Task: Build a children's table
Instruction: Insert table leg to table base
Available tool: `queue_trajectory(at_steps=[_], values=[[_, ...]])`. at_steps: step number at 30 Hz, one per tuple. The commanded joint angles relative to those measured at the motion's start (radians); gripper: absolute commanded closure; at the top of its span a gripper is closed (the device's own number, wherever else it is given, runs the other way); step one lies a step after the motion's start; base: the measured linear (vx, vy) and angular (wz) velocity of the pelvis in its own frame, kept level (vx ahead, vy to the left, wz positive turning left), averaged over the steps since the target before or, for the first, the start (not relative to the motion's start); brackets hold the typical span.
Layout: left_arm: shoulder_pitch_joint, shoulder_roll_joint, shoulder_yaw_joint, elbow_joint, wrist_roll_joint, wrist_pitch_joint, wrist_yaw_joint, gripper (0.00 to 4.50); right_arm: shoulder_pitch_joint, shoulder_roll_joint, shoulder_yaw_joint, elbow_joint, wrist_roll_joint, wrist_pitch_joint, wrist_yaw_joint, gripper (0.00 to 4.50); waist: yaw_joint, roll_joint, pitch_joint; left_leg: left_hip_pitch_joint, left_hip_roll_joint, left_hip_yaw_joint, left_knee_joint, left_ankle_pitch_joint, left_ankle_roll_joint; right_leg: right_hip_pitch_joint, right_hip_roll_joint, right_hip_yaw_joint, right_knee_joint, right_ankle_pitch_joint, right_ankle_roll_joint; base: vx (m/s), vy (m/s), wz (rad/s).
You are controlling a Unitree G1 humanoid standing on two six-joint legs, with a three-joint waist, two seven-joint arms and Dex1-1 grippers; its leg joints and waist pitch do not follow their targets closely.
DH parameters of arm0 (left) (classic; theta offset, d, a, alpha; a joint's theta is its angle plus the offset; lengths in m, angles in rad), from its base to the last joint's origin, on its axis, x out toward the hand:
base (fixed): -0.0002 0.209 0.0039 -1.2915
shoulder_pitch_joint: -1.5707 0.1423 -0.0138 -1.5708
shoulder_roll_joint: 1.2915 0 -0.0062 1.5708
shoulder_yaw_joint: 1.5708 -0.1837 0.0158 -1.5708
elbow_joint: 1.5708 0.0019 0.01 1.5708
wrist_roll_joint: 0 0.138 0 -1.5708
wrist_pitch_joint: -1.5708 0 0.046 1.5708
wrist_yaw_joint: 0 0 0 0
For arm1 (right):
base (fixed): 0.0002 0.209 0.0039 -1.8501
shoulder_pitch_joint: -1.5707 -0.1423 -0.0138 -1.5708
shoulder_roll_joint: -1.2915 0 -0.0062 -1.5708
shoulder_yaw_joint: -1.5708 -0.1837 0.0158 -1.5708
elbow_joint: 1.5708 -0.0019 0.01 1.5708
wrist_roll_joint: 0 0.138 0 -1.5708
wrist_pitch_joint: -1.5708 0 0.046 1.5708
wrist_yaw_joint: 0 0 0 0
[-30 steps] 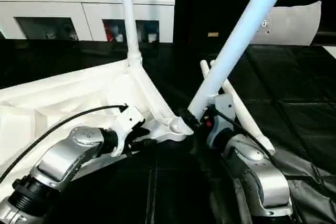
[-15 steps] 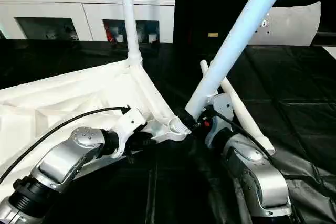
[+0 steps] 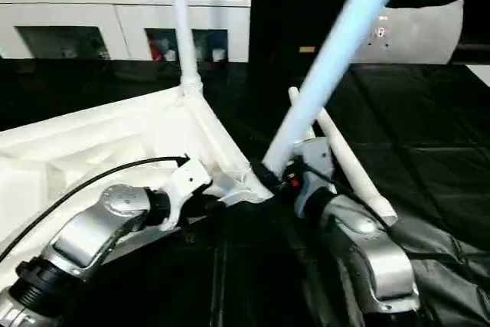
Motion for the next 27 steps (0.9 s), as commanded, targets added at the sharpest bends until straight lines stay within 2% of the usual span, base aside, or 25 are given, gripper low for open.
queue_trajectory(at_steps=[1,3,4,5,6,7,9,11,12,14,17,23,27], values=[[0.024,0.029,0.030,0.033,-0.011,-0.066,-0.041,4.50,-0.025,-0.010,0.014,0.006,0.003,0.009,0.026,2.60,0.007,-0.009,-0.050,0.007,0.050,-0.015,-0.088,-0.175,-0.001,0.037,-0.070,0.036,-0.084,-0.151,-0.196,0.000,0.000,0.00],[0.028,0.038,0.034,0.038,-0.015,-0.075,-0.054,4.50,-0.034,-0.010,0.017,0.013,0.007,0.014,0.034,2.60,0.007,-0.009,-0.050,0.009,0.050,-0.011,-0.087,-0.169,0.005,0.036,-0.071,0.036,-0.085,-0.151,-0.198,0.000,0.000,0.00],[0.034,0.083,0.030,0.049,-0.013,-0.127,-0.108,4.50,-0.064,-0.008,0.030,0.035,0.010,0.025,0.053,2.60,0.007,-0.018,-0.051,0.005,0.047,-0.011,-0.089,-0.149,0.017,0.040,-0.073,0.035,-0.085,-0.173,-0.197,0.000,0.000,0.00],[0.036,0.102,0.027,0.053,-0.009,-0.151,-0.130,4.50,-0.076,-0.008,0.038,0.044,0.009,0.027,0.062,2.60,0.008,-0.014,-0.051,0.010,0.050,-0.008,-0.088,-0.148,0.017,0.035,-0.072,0.036,-0.087,-0.174,-0.194,0.000,0.000,0.00],[0.039,0.121,0.018,0.055,-0.004,-0.212,-0.163,4.50,-0.086,-0.013,0.048,0.051,0.009,0.032,0.074,2.60,0.006,-0.020,-0.051,0.010,0.050,-0.006,-0.088,-0.146,0.018,0.035,-0.070,0.036,-0.086,-0.170,-0.194,0.000,0.000,0.00],[0.041,0.130,0.021,0.054,-0.008,-0.225,-0.179,4.50,-0.093,-0.017,0.056,0.056,0.011,0.040,0.088,2.60,0.009,-0.017,-0.052,0.010,0.050,-0.008,-0.088,-0.141,0.021,0.036,-0.071,0.035,-0.085,-0.168,-0.194,0.000,0.000,0.00],[0.045,0.163,0.025,0.058,-0.014,-0.281,-0.232,4.50,-0.116,-0.032,0.079,0.074,0.021,0.075,0.130,2.60,0.014,-0.018,-0.057,0.014,0.054,-0.004,-0.085,-0.094,0.027,0.036,-0.069,0.034,-0.074,-0.075,-0.208,0.000,0.000,0.00],[0.046,0.177,0.024,0.064,-0.013,-0.315,-0.256,4.50,-0.126,-0.040,0.088,0.083,0.023,0.088,0.147,2.60,0.018,-0.016,-0.059,0.013,0.053,-0.003,-0.083,-0.066,0.036,0.037,-0.066,0.032,-0.065,-0.005,-0.218,0.000,0.000,0.00],[0.047,0.186,0.026,0.066,-0.017,-0.330,-0.274,4.50,-0.134,-0.048,0.095,0.090,0.021,0.092,0.161,2.60,0.023,-0.021,-0.058,0.013,0.054,-0.002,-0.084,-0.066,0.040,0.037,-0.068,0.031,-0.064,0.001,-0.222,0.000,0.000,0.00],[0.049,0.194,0.033,0.070,-0.023,-0.344,-0.296,4.50,-0.148,-0.062,0.110,0.104,0.019,0.103,0.190,2.60,0.027,-0.018,-0.058,0.018,0.056,0.001,-0.083,-0.075,0.036,0.033,-0.068,0.032,-0.063,0.000,-0.228,0.000,0.000,0.00],[0.047,0.201,0.032,0.080,-0.020,-0.366,-0.314,4.50,-0.159,-0.073,0.126,0.113,0.020,0.110,0.219,2.60,0.028,-0.029,-0.055,0.018,0.058,0.003,-0.086,-0.105,0.021,0.035,-0.071,0.033,-0.065,-0.037,-0.227,0.000,0.000,0.00],[0.041,0.208,0.021,0.110,-0.005,-0.407,-0.329,4.50,-0.169,-0.091,0.168,0.098,0.025,0.150,0.261,2.60,0.028,-0.035,-0.054,0.021,0.059,0.009,-0.088,-0.122,0.005,0.032,-0.070,0.034,-0.068,-0.083,-0.212,0.000,0.000,0.00],[0.038,0.207,0.023,0.126,-0.001,-0.429,-0.349,4.50,-0.179,-0.105,0.171,0.092,0.030,0.173,0.284,2.60,0.029,-0.036,-0.049,0.024,0.063,0.010,-0.092,-0.171,-0.014,0.030,-0.073,0.036,-0.075,-0.169,-0.200,0.000,0.000,0.00]])
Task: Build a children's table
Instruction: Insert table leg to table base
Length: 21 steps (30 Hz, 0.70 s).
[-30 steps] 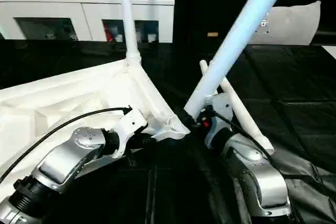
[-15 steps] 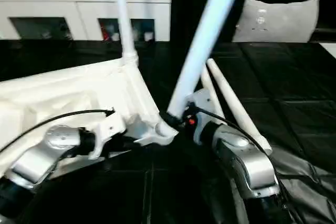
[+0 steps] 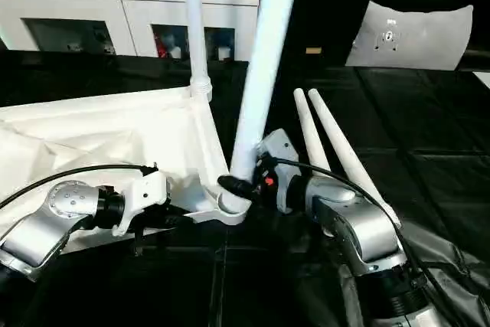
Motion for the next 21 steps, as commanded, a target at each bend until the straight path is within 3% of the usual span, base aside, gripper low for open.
queue_trajectory(at_steps=[1,14,21], values=[[0.001,-0.004,-0.007,0.013,0.000,-0.034,-0.036,4.50,0.002,-0.019,0.016,0.000,-0.005,0.029,0.013,2.60,0.004,-0.009,-0.050,0.016,0.050,-0.012,-0.078,-0.189,-0.016,0.031,-0.073,0.038,-0.078,-0.175,-0.193,0.000,0.000,0.00],[-0.004,0.002,-0.021,0.020,0.012,-0.056,-0.089,4.50,-0.060,-0.007,0.064,0.117,-0.063,-0.010,0.039,2.60,0.010,-0.008,-0.054,0.017,0.049,-0.011,-0.076,-0.169,-0.023,0.032,-0.073,0.038,-0.073,-0.133,-0.204,0.000,0.000,0.00],[-0.019,0.002,-0.015,0.046,0.035,-0.072,-0.082,4.50,-0.058,-0.001,0.065,0.167,-0.063,-0.020,0.062,2.60,0.009,-0.006,-0.051,0.022,0.051,-0.013,-0.081,-0.223,-0.037,0.030,-0.074,0.039,-0.079,-0.195,-0.199,0.000,0.000,0.00]])
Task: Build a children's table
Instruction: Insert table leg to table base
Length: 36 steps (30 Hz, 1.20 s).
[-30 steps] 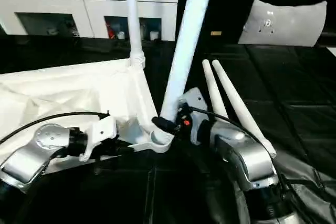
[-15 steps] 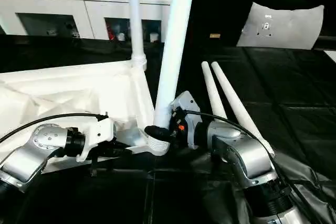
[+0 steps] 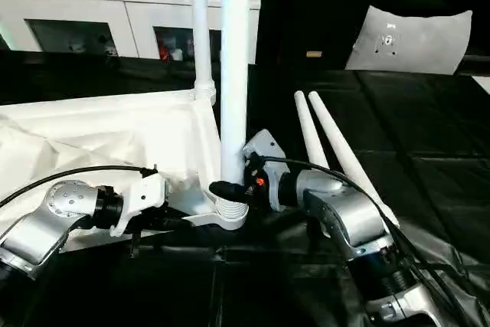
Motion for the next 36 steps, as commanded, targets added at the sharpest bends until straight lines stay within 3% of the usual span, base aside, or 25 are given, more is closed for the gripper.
queue_trajectory(at_steps=[1,2,3,7,8,10,11,13,14,15,19,20,22,24,28,31,36], values=[[-0.008,0.001,-0.015,0.009,0.019,-0.026,-0.030,4.50,0.026,-0.003,0.015,0.038,-0.019,0.018,0.001,2.60,0.002,-0.002,-0.049,0.017,0.051,-0.014,-0.080,-0.224,-0.037,0.025,-0.074,0.039,-0.079,-0.195,-0.199,0.000,0.000,0.00],[-0.010,-0.001,-0.011,0.012,0.020,-0.025,-0.024,4.50,0.037,0.002,0.004,0.042,-0.008,0.017,0.001,2.60,0.002,-0.002,-0.049,0.016,0.051,-0.014,-0.081,-0.224,-0.038,0.026,-0.074,0.039,-0.079,-0.195,-0.199,0.000,0.000,0.00],[-0.011,-0.006,-0.007,0.014,0.016,-0.023,-0.020,4.50,0.051,0.011,-0.012,0.049,0.005,0.011,-0.004,2.60,0.003,0.005,-0.050,0.017,0.050,-0.013,-0.080,-0.227,-0.039,0.024,-0.074,0.040,-0.081,-0.188,-0.199,0.000,0.000,0.00],[-0.014,-0.024,0.012,0.019,-0.002,-0.014,-0.005,4.50,0.098,0.054,-0.080,0.083,0.051,-0.019,-0.028,2.60,0.011,0.002,-0.053,0.017,0.051,-0.015,-0.081,-0.226,-0.038,0.025,-0.075,0.038,-0.078,-0.168,-0.209,0.000,0.000,0.00],[-0.017,-0.029,0.014,0.024,-0.004,-0.013,-0.002,4.50,0.112,0.067,-0.104,0.095,0.063,-0.033,-0.038,2.60,0.013,0.013,-0.053,0.019,0.051,-0.015,-0.081,-0.231,-0.042,0.023,-0.074,0.038,-0.078,-0.160,-0.210,0.000,0.000,0.00],[-0.020,-0.033,0.017,0.028,-0.004,-0.011,0.001,4.50,0.126,0.077,-0.121,0.106,0.070,-0.049,-0.047,2.60,0.013,0.007,-0.052,0.017,0.050,-0.015,-0.081,-0.237,-0.041,0.026,-0.073,0.038,-0.079,-0.160,-0.213,0.000,0.000,0.00],[-0.025,-0.041,0.022,0.036,-0.006,-0.008,0.008,4.50,0.146,0.090,-0.144,0.121,0.076,-0.080,-0.057,2.60,0.016,0.019,-0.051,0.018,0.050,-0.016,-0.082,-0.254,-0.044,0.023,-0.077,0.039,-0.080,-0.190,-0.209,0.000,0.000,0.00],[-0.028,-0.047,0.027,0.043,-0.007,-0.005,0.014,4.50,0.164,0.101,-0.159,0.132,0.081,-0.109,-0.061,2.60,0.014,0.013,-0.050,0.019,0.050,-0.015,-0.083,-0.275,-0.046,0.021,-0.076,0.039,-0.086,-0.214,-0.207,0.000,0.000,0.00],[-0.035,-0.055,0.032,0.054,-0.010,-0.002,0.019,4.50,0.198,0.115,-0.179,0.139,0.092,-0.153,-0.055,2.60,0.016,0.019,-0.050,0.019,0.050,-0.017,-0.084,-0.285,-0.048,0.021,-0.077,0.039,-0.086,-0.232,-0.202,0.000,0.000,0.00],[-0.038,-0.057,0.033,0.058,-0.009,-0.002,0.019,4.50,0.212,0.119,-0.182,0.139,0.089,-0.170,-0.053,2.60,0.015,0.015,-0.049,0.020,0.051,-0.017,-0.085,-0.299,-0.045,0.019,-0.077,0.040,-0.090,-0.254,-0.196,0.000,0.000,0.00],[-0.041,-0.059,0.035,0.063,-0.008,-0.003,0.019,4.50,0.227,0.118,-0.179,0.140,0.079,-0.194,-0.046,2.60,0.016,0.017,-0.049,0.018,0.051,-0.019,-0.088,-0.299,-0.041,0.019,-0.077,0.039,-0.092,-0.282,-0.184,0.000,0.000,0.00],[-0.045,-0.062,0.037,0.071,-0.006,-0.004,0.021,4.50,0.242,0.114,-0.169,0.151,0.054,-0.237,-0.045,2.60,0.017,0.024,-0.050,0.018,0.051,-0.020,-0.088,-0.300,-0.041,0.018,-0.077,0.039,-0.092,-0.285,-0.183,0.000,0.000,0.00],[-0.048,-0.065,0.039,0.077,-0.004,-0.006,0.021,4.50,0.256,0.111,-0.163,0.168,0.032,-0.282,-0.045,2.60,0.015,0.019,-0.049,0.016,0.051,-0.018,-0.089,-0.312,-0.043,0.017,-0.078,0.040,-0.095,-0.295,-0.178,0.000,0.000,0.00],[-0.053,-0.069,0.042,0.086,0.000,-0.009,0.021,4.50,0.267,0.103,-0.148,0.196,-0.011,-0.356,-0.047,2.60,0.016,0.025,-0.048,0.016,0.051,-0.020,-0.090,-0.320,-0.043,0.016,-0.079,0.039,-0.096,-0.309,-0.176,0.000,0.000,0.00],[-0.056,-0.074,0.047,0.094,0.004,-0.011,0.024,4.50,0.269,0.084,-0.112,0.237,-0.084,-0.442,-0.055,2.60,0.013,0.018,-0.045,0.018,0.051,-0.022,-0.092,-0.354,-0.042,0.012,-0.079,0.041,-0.103,-0.378,-0.160,0.000,0.000,0.00],[-0.054,-0.073,0.049,0.094,0.006,-0.011,0.025,4.50,0.273,0.077,-0.092,0.264,-0.111,-0.480,-0.056,2.60,0.011,0.021,-0.043,0.019,0.052,-0.025,-0.094,-0.377,-0.041,0.010,-0.081,0.041,-0.107,-0.415,-0.153,0.000,0.000,0.00],[-0.050,-0.066,0.048,0.093,0.011,-0.015,0.021,4.50,0.262,0.072,-0.058,0.292,-0.139,-0.503,-0.040,2.60,0.009,0.015,-0.043,0.019,0.053,-0.026,-0.097,-0.396,-0.036,0.006,-0.080,0.041,-0.110,-0.438,-0.145,0.000,0.000,0.00]])
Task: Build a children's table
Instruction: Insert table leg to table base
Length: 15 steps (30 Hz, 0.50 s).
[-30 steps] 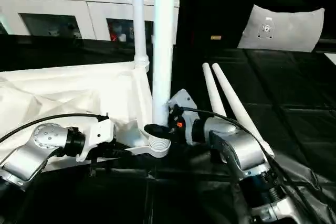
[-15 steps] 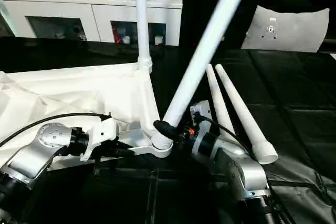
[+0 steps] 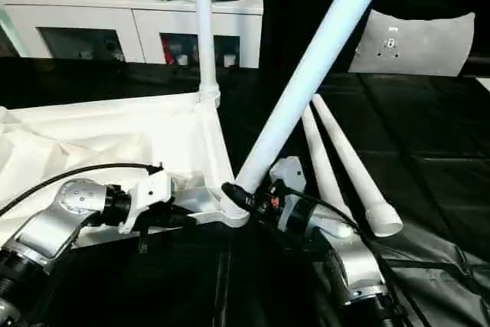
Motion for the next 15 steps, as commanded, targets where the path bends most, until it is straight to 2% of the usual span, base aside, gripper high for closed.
queue_trajectory(at_steps=[1,4,5,7,8,9,10,11,12,13,14,15], values=[[-0.015,-0.002,0.035,-0.005,-0.008,-0.016,0.016,4.50,0.034,-0.044,0.037,0.122,-0.116,0.043,-0.020,2.60,-0.005,-0.004,-0.031,0.016,0.053,-0.028,-0.096,-0.398,-0.035,0.004,-0.079,0.041,-0.107,-0.443,-0.146,0.000,0.000,0.00],[-0.014,0.014,0.028,-0.010,0.004,-0.029,-0.002,4.50,-0.023,-0.062,0.106,0.187,-0.168,0.052,0.022,2.60,-0.012,-0.006,-0.026,0.016,0.053,-0.032,-0.099,-0.433,-0.042,0.002,-0.081,0.039,-0.113,-0.512,-0.131,0.000,0.000,0.00],[-0.014,0.014,0.028,-0.010,0.004,-0.029,-0.002,4.50,-0.023,-0.062,0.106,0.187,-0.168,0.052,0.022,2.60,-0.013,-0.005,-0.026,0.018,0.052,-0.032,-0.098,-0.447,-0.044,-0.002,-0.081,0.038,-0.114,-0.533,-0.127,0.000,0.000,0.00],[-0.015,0.022,0.027,-0.018,0.006,-0.030,-0.015,4.50,-0.053,-0.069,0.142,0.224,-0.191,0.057,0.054,2.60,-0.018,-0.005,-0.025,0.025,0.053,-0.035,-0.096,-0.475,-0.048,-0.009,-0.085,0.041,-0.121,-0.581,-0.117,0.000,0.000,0.00],[-0.015,0.026,0.028,-0.021,0.005,-0.030,-0.018,4.50,-0.061,-0.070,0.153,0.234,-0.199,0.058,0.064,2.60,-0.024,-0.007,-0.018,0.028,0.051,-0.038,-0.096,-0.520,-0.054,-0.014,-0.084,0.038,-0.130,-0.637,-0.103,0.000,0.000,0.00],[-0.019,0.029,0.026,-0.018,0.007,-0.033,-0.025,4.50,-0.075,-0.071,0.169,0.243,-0.206,0.067,0.081,2.60,-0.030,-0.008,-0.018,0.029,0.050,-0.043,-0.099,-0.546,-0.059,-0.012,-0.085,0.034,-0.133,-0.675,-0.085,0.000,0.000,0.00],[-0.019,0.029,0.026,-0.018,0.007,-0.033,-0.025,4.50,-0.075,-0.071,0.169,0.243,-0.206,0.067,0.081,2.60,-0.033,-0.011,-0.016,0.029,0.050,-0.045,-0.102,-0.556,-0.059,-0.013,-0.085,0.034,-0.134,-0.680,-0.080,0.000,0.000,0.00],[-0.023,0.033,0.024,-0.018,0.008,-0.036,-0.033,4.50,-0.088,-0.073,0.187,0.248,-0.213,0.075,0.104,2.60,-0.035,-0.009,-0.021,0.029,0.052,-0.048,-0.106,-0.559,-0.059,-0.008,-0.084,0.032,-0.132,-0.652,-0.083,0.000,0.000,0.00],[-0.023,0.033,0.024,-0.018,0.008,-0.036,-0.033,4.50,-0.088,-0.073,0.187,0.248,-0.213,0.075,0.104,2.60,-0.036,-0.013,-0.018,0.026,0.053,-0.048,-0.112,-0.549,-0.055,-0.007,-0.081,0.032,-0.130,-0.603,-0.091,0.000,0.000,0.00],[-0.025,0.038,0.021,-0.022,0.010,-0.037,-0.040,4.50,-0.095,-0.075,0.201,0.246,-0.215,0.085,0.121,2.60,-0.037,-0.012,-0.019,0.027,0.053,-0.046,-0.113,-0.543,-0.055,-0.006,-0.079,0.033,-0.129,-0.573,-0.098,0.000,0.000,0.00],[-0.029,0.042,0.019,-0.026,0.011,-0.037,-0.048,4.50,-0.102,-0.079,0.217,0.242,-0.215,0.097,0.144,2.60,-0.037,-0.018,-0.010,0.028,0.054,-0.041,-0.116,-0.545,-0.050,-0.013,-0.075,0.037,-0.128,-0.534,-0.113,0.000,0.000,0.00],[-0.031,0.044,0.018,-0.031,0.011,-0.035,-0.052,4.50,-0.102,-0.081,0.224,0.236,-0.214,0.103,0.153,2.60,-0.040,-0.028,-0.003,0.028,0.053,-0.037,-0.116,-0.543,-0.044,-0.017,-0.075,0.040,-0.131,-0.538,-0.113,0.000,0.000,0.00]])
